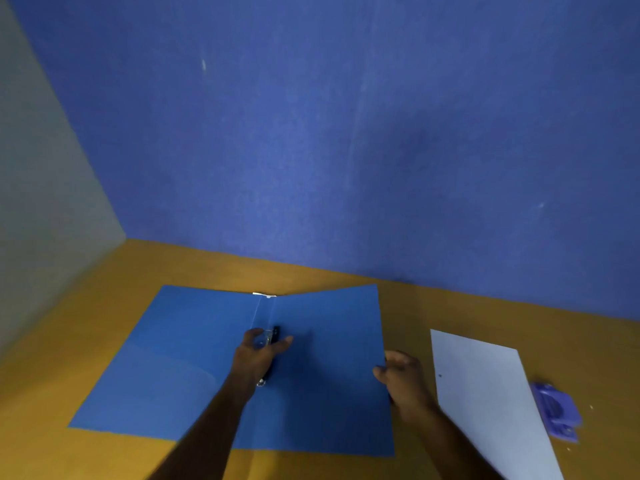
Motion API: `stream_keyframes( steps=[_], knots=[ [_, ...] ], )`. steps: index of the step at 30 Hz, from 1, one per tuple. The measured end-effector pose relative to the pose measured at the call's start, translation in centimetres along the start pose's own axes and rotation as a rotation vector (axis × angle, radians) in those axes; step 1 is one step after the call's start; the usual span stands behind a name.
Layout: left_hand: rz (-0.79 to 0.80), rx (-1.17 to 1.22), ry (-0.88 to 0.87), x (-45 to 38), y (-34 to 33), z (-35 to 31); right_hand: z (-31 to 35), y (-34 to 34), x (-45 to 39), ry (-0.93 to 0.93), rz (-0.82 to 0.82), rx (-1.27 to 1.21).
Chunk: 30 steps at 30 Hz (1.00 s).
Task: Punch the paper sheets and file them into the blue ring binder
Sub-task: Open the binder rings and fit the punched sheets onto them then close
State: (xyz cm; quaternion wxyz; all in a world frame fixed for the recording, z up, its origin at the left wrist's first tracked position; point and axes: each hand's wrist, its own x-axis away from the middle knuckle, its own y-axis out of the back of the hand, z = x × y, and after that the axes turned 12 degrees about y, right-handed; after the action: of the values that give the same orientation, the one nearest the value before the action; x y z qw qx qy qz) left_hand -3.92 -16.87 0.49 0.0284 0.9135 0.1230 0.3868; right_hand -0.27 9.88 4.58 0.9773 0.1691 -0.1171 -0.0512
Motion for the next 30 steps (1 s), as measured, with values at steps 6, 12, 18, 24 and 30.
stream_keyframes(
  steps=[6, 12, 18, 24, 30],
  knots=[
    [0.119, 0.012, 0.029, 1.5, -6.2, 0.6, -1.0, 6.3, 0.9, -0.014, -0.1, 0.052],
    [0.242, 0.035, 0.024, 3.6, -11.0, 1.2, -3.4, 11.2, 1.9, -0.099, -0.191, -0.057],
    [0.346, 0.075, -0.01, 5.3, -14.6, 2.2, -5.5, 14.7, 2.7, -0.144, -0.226, -0.067],
    [0.384, 0.044, -0.029, 6.5, -17.0, 2.9, -7.7, 17.0, 2.5, -0.178, -0.236, -0.053],
    [0.381, 0.035, -0.038, 6.9, -17.4, 3.4, -10.1, 17.4, 1.6, -0.239, -0.214, 0.091]
  ],
)
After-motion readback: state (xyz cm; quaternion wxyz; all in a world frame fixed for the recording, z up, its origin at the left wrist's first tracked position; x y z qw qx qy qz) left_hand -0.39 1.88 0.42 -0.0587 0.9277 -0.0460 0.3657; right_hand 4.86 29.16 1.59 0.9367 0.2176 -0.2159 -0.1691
